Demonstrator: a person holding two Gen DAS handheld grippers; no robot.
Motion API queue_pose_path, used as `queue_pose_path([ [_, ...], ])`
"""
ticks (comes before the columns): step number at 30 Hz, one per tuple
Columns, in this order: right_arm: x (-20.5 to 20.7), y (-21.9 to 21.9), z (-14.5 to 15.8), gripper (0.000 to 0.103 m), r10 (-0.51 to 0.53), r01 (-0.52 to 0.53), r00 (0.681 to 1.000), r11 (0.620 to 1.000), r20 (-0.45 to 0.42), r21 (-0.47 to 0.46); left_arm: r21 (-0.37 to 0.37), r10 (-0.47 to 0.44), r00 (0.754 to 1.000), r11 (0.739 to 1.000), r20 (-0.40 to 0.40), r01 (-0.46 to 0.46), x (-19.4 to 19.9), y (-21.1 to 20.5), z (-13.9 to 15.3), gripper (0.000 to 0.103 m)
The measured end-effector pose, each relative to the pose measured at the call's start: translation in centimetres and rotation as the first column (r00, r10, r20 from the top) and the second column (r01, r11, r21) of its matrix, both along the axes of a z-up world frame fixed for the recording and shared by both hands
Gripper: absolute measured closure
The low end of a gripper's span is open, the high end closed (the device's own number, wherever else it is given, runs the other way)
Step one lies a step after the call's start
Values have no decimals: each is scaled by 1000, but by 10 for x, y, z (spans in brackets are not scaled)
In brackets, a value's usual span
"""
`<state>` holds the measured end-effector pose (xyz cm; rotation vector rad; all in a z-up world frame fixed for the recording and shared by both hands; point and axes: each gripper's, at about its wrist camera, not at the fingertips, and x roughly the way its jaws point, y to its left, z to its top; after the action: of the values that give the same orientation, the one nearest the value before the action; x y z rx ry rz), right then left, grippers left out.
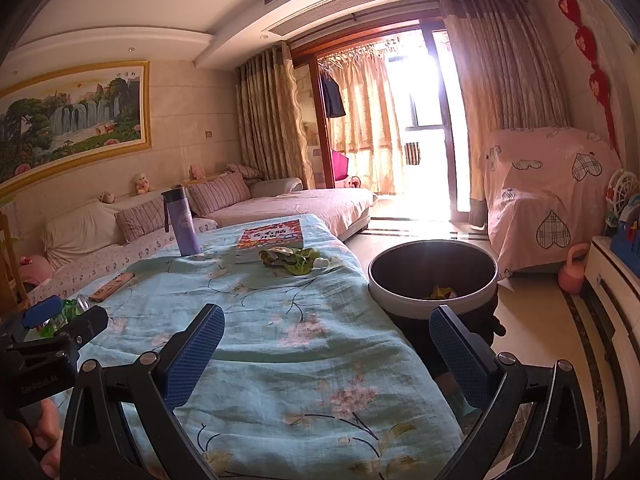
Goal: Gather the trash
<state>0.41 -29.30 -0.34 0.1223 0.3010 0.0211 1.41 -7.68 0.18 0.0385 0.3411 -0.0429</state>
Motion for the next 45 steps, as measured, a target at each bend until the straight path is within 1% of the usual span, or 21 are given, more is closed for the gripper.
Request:
queue_pose_path([
  [5,0,0,0,0,0,0,1000,1000,0,-3,-4,-4,1000,1000,-15,4,2,0,-3,0],
  [45,1,4,-5,0,-2,2,1000,1000,-1,8,0,-15,1000,1000,-24,15,3,-1,-6,0],
])
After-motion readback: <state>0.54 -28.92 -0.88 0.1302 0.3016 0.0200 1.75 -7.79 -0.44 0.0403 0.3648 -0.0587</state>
